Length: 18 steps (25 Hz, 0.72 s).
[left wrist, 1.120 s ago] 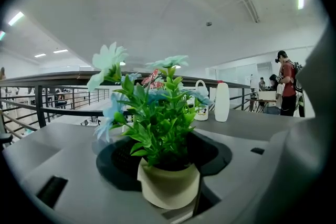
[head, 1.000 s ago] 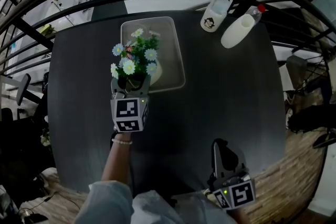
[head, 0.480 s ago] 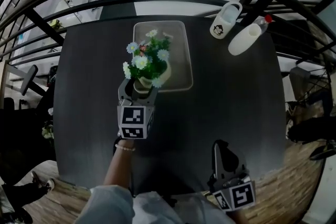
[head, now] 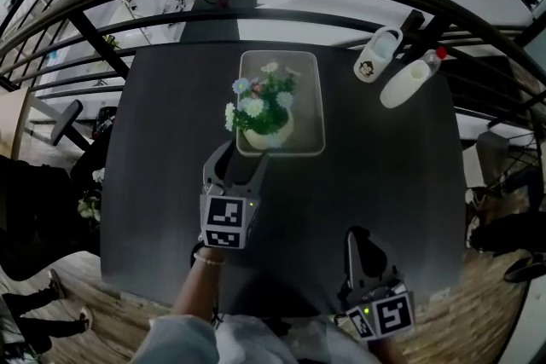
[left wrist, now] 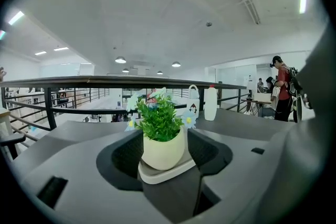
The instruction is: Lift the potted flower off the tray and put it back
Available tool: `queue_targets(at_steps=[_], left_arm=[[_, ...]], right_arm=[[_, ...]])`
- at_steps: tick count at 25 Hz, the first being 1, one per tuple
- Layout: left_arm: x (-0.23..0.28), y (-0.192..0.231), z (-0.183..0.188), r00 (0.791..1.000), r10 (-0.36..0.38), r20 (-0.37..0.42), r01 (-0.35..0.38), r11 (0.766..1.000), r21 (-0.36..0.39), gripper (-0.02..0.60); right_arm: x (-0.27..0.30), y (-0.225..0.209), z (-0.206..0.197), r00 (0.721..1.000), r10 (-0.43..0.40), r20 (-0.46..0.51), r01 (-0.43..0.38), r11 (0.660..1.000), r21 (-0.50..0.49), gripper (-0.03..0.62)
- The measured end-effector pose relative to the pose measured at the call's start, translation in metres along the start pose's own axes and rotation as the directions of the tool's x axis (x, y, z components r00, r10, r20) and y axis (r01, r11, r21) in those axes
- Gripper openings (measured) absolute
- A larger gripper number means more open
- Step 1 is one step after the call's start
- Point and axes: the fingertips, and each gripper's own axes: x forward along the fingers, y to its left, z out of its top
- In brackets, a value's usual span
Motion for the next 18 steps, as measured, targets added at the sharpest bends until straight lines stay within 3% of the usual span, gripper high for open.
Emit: queue_targets(at_steps=[2,10,18], left_arm=[[-0.01,-0.003,0.009,1.0,0.01,0.018,-0.01,1.0,0.006,0.248],[-0.054,-0.018,0.055,0.992,0.032,0.121,-0.032,0.999,0.003,0.08],[-0.103,-0.035,0.098,0.981,0.052,0.187,-0.049,0.999,-0.019,0.026]], right_arm=[[0.001,0.0,0.006,1.0,0.009,0.014,-0.009,1.0,-0.009,0.003],[-0.002,0.001,0.022,0.998,0.032,0.062,-0.03,0.999,-0.032,0.003],[-0.007,0.009,0.045,0.989,0.077,0.125,-0.072,0.996,-0.05,0.003]])
